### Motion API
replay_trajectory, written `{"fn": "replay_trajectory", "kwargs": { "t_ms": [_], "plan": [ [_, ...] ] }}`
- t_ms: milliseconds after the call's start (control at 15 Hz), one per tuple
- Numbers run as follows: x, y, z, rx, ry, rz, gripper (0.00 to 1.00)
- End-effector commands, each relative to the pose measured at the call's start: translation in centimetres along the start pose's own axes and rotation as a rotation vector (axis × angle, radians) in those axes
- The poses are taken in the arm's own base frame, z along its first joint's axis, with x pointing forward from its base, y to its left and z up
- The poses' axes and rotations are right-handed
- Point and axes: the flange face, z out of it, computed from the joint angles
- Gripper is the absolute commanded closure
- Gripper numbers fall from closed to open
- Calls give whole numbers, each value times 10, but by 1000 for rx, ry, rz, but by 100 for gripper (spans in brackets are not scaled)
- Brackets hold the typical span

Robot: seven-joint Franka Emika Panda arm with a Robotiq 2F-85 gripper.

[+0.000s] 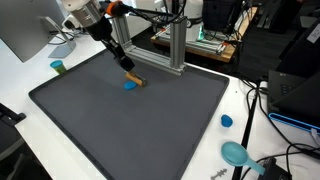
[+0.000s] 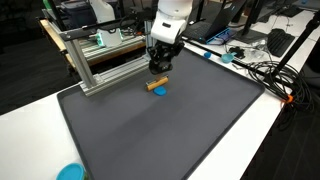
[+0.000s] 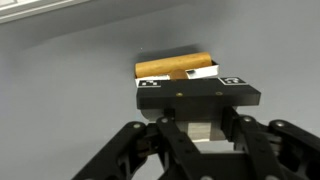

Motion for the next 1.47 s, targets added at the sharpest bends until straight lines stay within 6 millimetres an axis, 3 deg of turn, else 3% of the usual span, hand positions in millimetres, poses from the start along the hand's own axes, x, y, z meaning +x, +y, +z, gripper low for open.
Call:
{"fn": "replay_trajectory", "kwargs": {
  "t_ms": [0,200,467,600,933,1400],
  "plan": [
    [4,7,27,27,-48,32,78],
    [4,7,12,17,-15,64,78],
    [-5,11,-36,21,118,81,78],
    [-6,12,-50,-5,159,73,78],
    [-10,6,-43,-38,141,47,78],
    [-51,-11,-46,-12,233,55,78]
  ]
}}
